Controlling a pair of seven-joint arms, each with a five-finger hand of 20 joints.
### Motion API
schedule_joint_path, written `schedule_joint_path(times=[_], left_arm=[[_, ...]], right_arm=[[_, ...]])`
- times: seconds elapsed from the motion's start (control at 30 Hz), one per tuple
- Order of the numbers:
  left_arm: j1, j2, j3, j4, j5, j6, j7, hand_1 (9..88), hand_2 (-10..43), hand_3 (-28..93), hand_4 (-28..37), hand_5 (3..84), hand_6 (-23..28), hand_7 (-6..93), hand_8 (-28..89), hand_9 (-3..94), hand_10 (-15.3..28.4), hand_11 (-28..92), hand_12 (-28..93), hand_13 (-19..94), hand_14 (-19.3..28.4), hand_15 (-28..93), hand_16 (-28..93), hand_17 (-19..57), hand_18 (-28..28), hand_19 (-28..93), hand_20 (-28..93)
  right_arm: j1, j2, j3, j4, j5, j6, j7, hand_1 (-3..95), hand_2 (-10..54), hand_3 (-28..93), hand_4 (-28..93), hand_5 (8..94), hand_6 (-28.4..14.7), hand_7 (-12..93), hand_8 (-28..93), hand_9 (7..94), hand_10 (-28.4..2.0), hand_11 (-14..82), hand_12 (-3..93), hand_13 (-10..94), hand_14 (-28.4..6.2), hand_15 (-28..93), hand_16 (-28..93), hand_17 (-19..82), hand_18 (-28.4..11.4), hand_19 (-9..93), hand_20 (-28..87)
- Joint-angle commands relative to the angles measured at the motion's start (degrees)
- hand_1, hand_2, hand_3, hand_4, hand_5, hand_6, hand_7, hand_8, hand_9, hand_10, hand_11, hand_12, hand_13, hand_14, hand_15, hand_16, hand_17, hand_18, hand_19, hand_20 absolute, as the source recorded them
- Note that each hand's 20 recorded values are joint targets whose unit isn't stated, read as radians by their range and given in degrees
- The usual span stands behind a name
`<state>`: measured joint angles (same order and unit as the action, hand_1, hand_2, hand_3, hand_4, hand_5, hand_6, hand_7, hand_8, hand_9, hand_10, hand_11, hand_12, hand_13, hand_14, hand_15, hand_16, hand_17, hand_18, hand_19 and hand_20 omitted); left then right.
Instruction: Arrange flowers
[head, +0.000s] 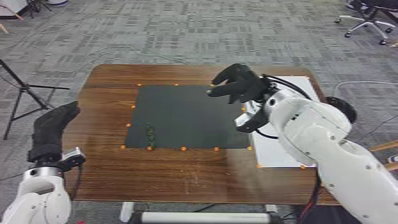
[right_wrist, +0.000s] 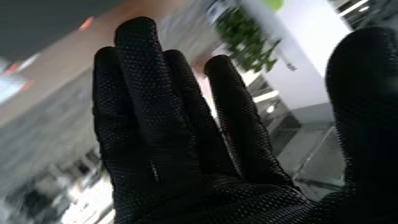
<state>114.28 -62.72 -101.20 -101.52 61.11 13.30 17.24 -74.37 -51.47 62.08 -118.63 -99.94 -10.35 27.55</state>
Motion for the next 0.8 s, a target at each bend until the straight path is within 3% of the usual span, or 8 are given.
schedule_joint_path(times=[0.03, 0.23, 0.43, 0.63, 0.8], left_arm=[[1.24, -1.03, -0.65, -1.7, -0.01, -0.09, 0.27, 21.5, 1.0, 72, -27.8, 51.6, 3.1, 13.8, -7, 48.2, 13.5, 19, 14, 36, 14.5, 11, 4, 6.0, 11.5, 8, 18], [1.56, -1.58, -0.43, -2.11, -0.1, -0.06, 0.38, 21.5, 0.8, 72, -27.7, 51.6, 3.1, 13.8, -7, 48.3, 13.6, 19, 14, 36, 14.6, 11, 4, 5.9, 11.6, 8, 18], [2.64, -2.09, -1.17, -2.74, 0.0, -0.34, 0.15, 21.6, 0.6, 72, -27.5, 51.3, 3.1, 13.9, -7, 48.3, 13.6, 19, 14, 37, 14.9, 11, 4, 5.9, 11.7, 8, 18], [3.03, -2.81, -1.04, -3.16, -0.02, -0.33, 0.39, 21.5, 0.4, 72, -27.4, 51.4, 3.2, 14.0, -7, 48.5, 13.7, 19, 14, 37, 15.2, 11, 4, 6.1, 11.7, 9, 18], [3.46, -3.04, -0.87, -3.82, 0.23, -0.68, 0.78, 21.9, 0.3, 72, -27.2, 51.4, 3.2, 14.0, -7, 48.5, 13.7, 20, 14, 37, 15.2, 11, 4, 6.2, 11.7, 9, 18]], right_arm=[[-15.26, 6.52, 9.52, -2.71, -19.67, 6.8, -4.38, 32.5, -9.5, 55, -12, 52.7, -7.1, 11, -2, 61.0, -19.5, 11.1, 20.8, 67, -15.3, 30, 28, 36, -22.1, 47, 35], [-25.01, 7.53, 17.77, -2.75, -24.65, 9.66, -3.55, 33.6, -9.5, 58, -12, 52.6, -6.1, 13, -2, 61.1, -18.7, 11.3, 20.6, 67, -14.0, 30, 28, 35, -22.0, 49, 37], [-33.35, 7.37, 24.99, -2.91, -26.75, 9.32, -2.3, 34.4, -9.5, 59, -13, 53.6, -5.7, 14, -2, 62.5, -18.3, 12.5, 20.8, 68, -13.4, 31, 28, 35, -21.5, 50, 37], [-37.18, 7.05, 28.6, -1.1, -28.79, 8.89, -0.77, 36.6, -9.5, 60, -13, 56.0, -4.9, 16, -2, 69.6, -16.8, 15.4, 20.5, 73, -11.5, 34, 29, 38, -21.0, 54, 40], [-39.3, 6.33, 31.05, 0.87, -29.56, 8.14, 0.33, 37.1, -9.5, 59, -14, 56.5, -4.9, 16, -3, 70.6, -16.3, 16.3, 20.7, 74, -10.9, 34, 30, 38, -21.1, 55, 41]])
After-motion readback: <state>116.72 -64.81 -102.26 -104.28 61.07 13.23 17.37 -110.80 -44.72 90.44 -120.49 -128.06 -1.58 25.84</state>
